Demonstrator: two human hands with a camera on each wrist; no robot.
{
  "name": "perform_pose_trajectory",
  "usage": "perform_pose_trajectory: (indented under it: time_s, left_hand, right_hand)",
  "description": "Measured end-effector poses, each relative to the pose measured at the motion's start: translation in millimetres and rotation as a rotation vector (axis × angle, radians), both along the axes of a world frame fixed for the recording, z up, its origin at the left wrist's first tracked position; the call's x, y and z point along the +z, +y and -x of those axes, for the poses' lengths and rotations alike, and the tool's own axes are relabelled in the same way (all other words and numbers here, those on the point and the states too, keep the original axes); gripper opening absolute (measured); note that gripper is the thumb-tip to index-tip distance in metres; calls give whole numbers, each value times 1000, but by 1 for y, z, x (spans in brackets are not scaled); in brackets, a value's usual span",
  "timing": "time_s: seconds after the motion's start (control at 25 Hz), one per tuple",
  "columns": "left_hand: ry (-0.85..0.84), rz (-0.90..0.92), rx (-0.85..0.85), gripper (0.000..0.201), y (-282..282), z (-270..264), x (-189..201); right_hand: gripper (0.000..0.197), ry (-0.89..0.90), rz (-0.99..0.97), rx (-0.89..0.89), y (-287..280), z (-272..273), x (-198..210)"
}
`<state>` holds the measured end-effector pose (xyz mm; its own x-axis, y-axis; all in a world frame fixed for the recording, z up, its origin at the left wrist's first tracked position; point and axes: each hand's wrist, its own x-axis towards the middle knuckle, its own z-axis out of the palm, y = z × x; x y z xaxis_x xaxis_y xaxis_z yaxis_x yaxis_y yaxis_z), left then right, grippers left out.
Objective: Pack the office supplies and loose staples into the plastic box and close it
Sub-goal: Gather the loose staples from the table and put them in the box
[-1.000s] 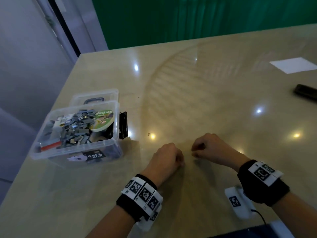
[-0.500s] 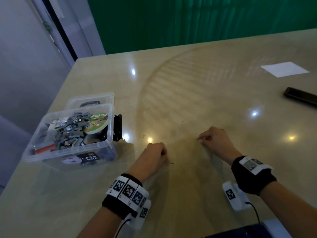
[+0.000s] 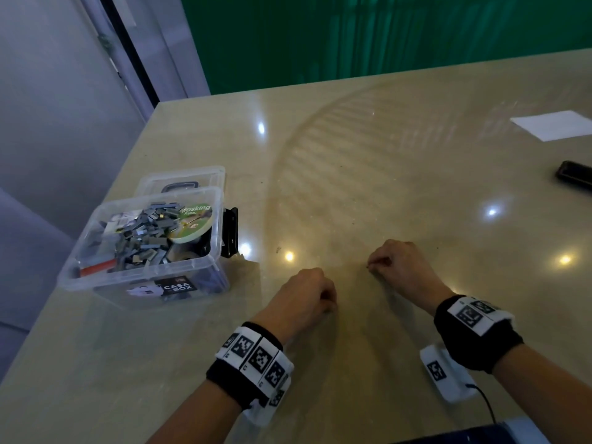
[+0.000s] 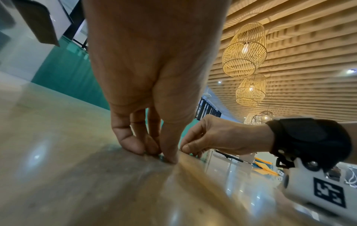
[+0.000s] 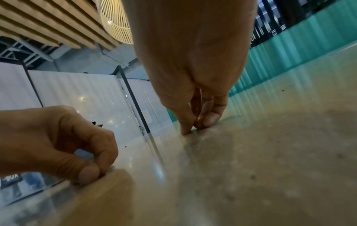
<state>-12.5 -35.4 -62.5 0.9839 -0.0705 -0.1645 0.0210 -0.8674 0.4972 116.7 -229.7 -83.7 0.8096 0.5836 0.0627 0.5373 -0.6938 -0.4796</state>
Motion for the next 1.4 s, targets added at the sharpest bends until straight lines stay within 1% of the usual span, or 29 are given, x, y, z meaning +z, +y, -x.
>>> perform_pose_trajectory:
  time_s: [0.12, 0.24, 0.32, 0.4, 0.52, 0.64, 0.68, 0.76, 0.8, 0.88, 0.92, 1.0, 1.04, 1.16, 1.24, 1.32, 1.4]
  left_hand:
    - [-14, -36, 7, 12, -1, -4, -8]
    - [4, -91, -33, 11, -1, -7, -11]
    - [-12, -62, -11, 9, 4, -10, -9]
    - [-61, -7, 92, 9, 19, -15, -3]
    - [-118, 52, 317, 7, 45, -15, 5]
    - [-169, 33, 456, 8, 59, -8, 6]
    - [-166, 32, 481, 8, 61, -8, 3]
    - [-123, 17, 520, 15, 64, -11, -5]
    - [-99, -11, 521, 16, 65, -13, -10]
    - [-87, -94, 471, 14, 65, -16, -16]
    - [-86, -135, 432, 15, 62, -18, -17]
    - [-72, -166, 363, 19, 53, -17, -17]
    - [-58, -159, 330, 21, 48, -16, -17]
    - [-18, -113, 224, 26, 34, -5, -13]
    - [-16, -14, 176, 30, 31, 1, -10]
    - [-27, 58, 179, 32, 32, 4, -8]
    - [-39, 100, 222, 28, 36, 3, -9]
  right_hand:
    - [12, 35, 44, 10, 1, 2, -7]
    - [12, 39, 117, 47, 3, 0, -7]
    - [11, 48, 93, 80, 9, -8, 0]
    - [12, 77, 36, 123, 21, -17, 10]
    - [12, 141, -20, 147, 37, -26, 23]
    - [13, 165, -79, 83, 46, -44, 29]
    - [13, 164, -77, 52, 48, -51, 29]
    - [13, 155, -68, -19, 52, -64, 27]
    - [12, 137, -70, -61, 53, -70, 26]
    - [14, 107, -47, -125, 54, -80, 24]
    - [18, 96, -23, -126, 54, -83, 24]
    - [26, 108, 20, -57, 54, -81, 21]
    - [29, 103, 36, -11, 53, -76, 19]
    - [32, 52, 46, 101, 43, -57, 11]
    - [25, 73, 40, 132, 37, -53, 13]
    - [13, 137, -61, 47, 37, -56, 18]
    - [12, 172, -135, -23, 44, -59, 18]
